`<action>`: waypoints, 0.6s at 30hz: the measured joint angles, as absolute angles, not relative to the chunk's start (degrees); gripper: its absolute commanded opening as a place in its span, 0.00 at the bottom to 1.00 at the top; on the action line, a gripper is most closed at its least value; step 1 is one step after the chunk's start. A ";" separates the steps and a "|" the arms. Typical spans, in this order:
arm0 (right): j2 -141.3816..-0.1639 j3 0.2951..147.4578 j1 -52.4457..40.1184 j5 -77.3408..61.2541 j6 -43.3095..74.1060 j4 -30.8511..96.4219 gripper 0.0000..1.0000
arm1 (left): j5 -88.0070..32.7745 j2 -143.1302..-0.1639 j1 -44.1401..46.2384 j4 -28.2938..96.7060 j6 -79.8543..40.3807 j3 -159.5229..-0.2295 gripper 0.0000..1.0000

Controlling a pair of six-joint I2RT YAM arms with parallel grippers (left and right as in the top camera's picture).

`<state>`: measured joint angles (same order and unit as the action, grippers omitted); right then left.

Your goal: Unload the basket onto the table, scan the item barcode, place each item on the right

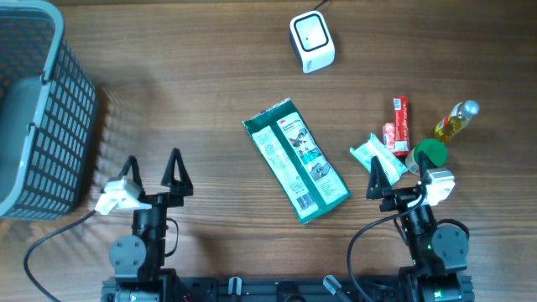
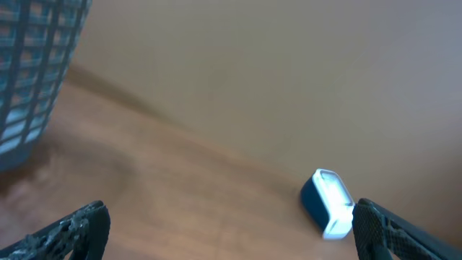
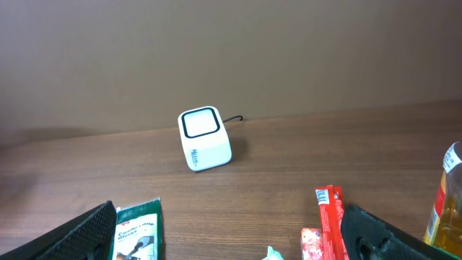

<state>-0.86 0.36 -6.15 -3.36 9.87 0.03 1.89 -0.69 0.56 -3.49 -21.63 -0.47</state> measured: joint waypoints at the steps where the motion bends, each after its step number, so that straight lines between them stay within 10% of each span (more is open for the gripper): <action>1: -0.86 0.36 -6.15 -3.36 9.87 0.03 1.00 | 1.87 -0.69 0.56 -2.02 -20.56 -0.45 1.00; 18: -0.84 0.36 -6.15 -3.36 9.87 0.03 1.00 | -2.04 -0.69 0.56 3.84 -4.56 -0.43 1.00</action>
